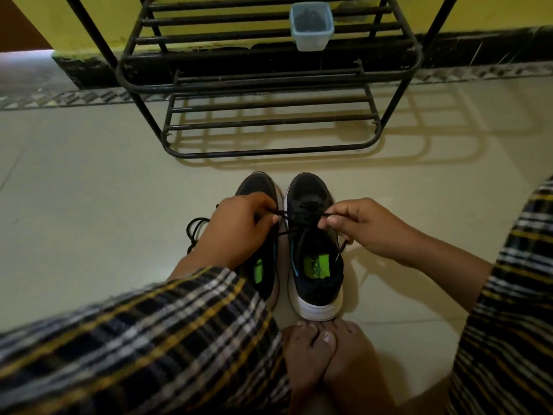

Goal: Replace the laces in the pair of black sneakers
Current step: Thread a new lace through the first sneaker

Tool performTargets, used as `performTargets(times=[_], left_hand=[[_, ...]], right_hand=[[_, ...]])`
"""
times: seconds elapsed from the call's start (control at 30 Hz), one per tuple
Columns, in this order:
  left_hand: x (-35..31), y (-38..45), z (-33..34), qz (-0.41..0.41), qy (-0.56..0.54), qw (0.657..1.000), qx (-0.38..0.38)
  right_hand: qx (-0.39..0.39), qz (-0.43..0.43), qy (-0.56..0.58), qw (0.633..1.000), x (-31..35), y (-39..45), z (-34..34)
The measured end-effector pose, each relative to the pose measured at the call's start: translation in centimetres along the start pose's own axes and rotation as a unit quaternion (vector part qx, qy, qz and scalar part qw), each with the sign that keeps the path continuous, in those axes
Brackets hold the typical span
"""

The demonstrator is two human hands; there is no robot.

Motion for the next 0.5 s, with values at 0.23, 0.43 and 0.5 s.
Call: performTargets(times=[0.23, 0.43, 0.5], left_hand=[[0.4, -0.3, -0.6, -0.002, -0.283, 0.959, -0.003], [2.7, -0.5, -0.1, -0.145, -0.507, 0.849, -0.035], [3.3, -0.6, 0.2, -0.163, -0.502, 0.849, -0.043]], right_hand=[[-0.089, -0.022, -0.003, 0.996, 0.7, 0.0, -2.7], [-0.134, 0.009, 0.018, 0.991, -0.9, -0.2, -4.4], [-0.145, 0.025, 0.018, 0.989, -1.5, -0.4, -4.8]])
Point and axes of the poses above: each hand's wrist, its own y-axis towards the middle knuckle, its own z-axis out of the palm, x = y × z, the point moved 10 cm from there along y, towards the middle knuckle, and after that the axes turned 3 degrees about x, right-handed, at the moved point
